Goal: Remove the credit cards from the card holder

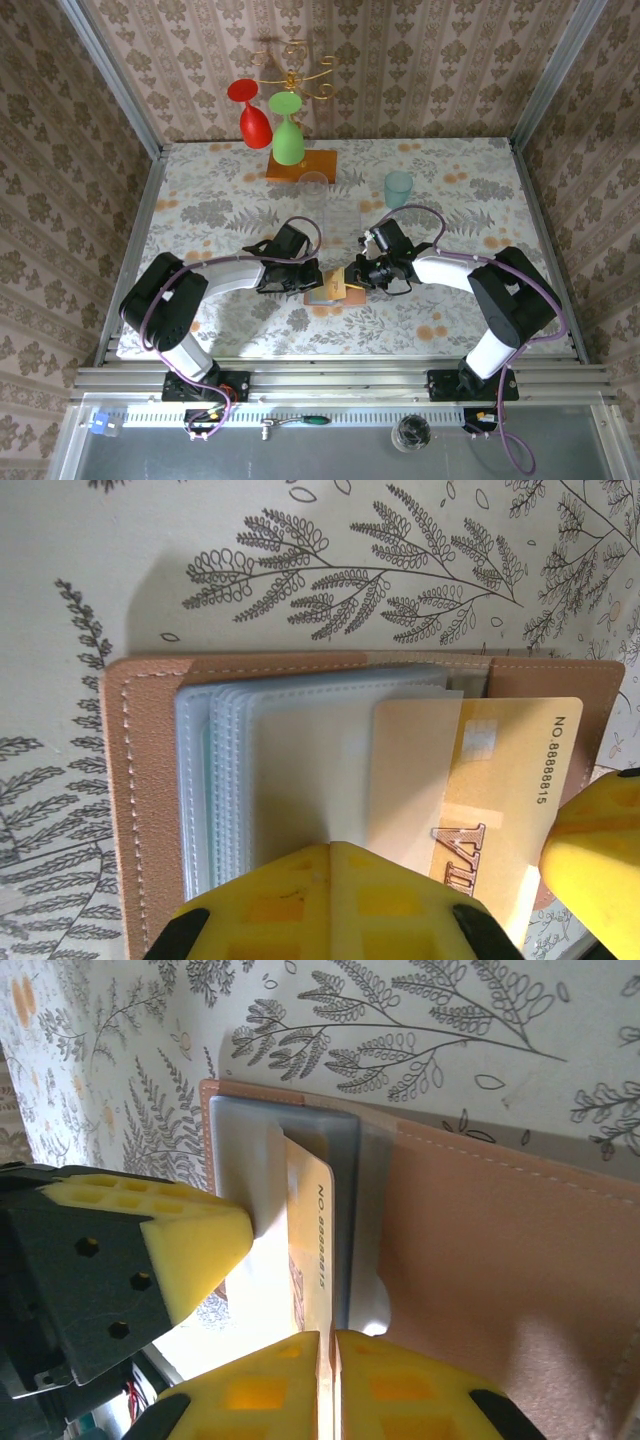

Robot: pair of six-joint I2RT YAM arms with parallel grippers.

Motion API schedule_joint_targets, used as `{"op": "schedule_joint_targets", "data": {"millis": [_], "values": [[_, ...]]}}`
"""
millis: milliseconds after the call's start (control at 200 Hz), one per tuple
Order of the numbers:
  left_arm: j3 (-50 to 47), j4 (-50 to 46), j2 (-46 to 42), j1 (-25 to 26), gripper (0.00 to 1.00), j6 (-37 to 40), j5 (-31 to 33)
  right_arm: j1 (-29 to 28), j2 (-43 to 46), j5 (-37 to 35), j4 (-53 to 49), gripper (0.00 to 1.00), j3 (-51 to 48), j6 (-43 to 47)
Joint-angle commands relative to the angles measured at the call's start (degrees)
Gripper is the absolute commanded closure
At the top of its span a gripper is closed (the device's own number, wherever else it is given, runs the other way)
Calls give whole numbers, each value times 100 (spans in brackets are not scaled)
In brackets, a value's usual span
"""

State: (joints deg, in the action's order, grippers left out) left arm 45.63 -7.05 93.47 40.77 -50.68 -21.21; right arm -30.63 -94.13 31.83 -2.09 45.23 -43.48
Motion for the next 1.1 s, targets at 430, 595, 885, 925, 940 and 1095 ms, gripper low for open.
{"op": "schedule_joint_targets", "data": {"millis": [430, 595, 885, 925, 940, 1095], "values": [[-1, -306, 34, -86, 96, 129, 100, 20, -107, 118, 74, 92, 25, 22], [6, -329, 10, -87, 96, 152, 92, 20, 117, -160, -261, 94, 77, 143], [69, -355, -65, -83, 96, 132, 75, 22, 484, -601, -1270, 94, 371, 552], [61, -344, -76, -74, 96, 113, 75, 22, 538, -675, -1399, 94, 412, 613], [60, -338, -95, -75, 96, 108, 74, 22, 556, -698, -1451, 94, 429, 628], [37, -323, -174, -47, 96, 53, 82, 15, 762, -1049, -1989, 95, 641, 908]]}}
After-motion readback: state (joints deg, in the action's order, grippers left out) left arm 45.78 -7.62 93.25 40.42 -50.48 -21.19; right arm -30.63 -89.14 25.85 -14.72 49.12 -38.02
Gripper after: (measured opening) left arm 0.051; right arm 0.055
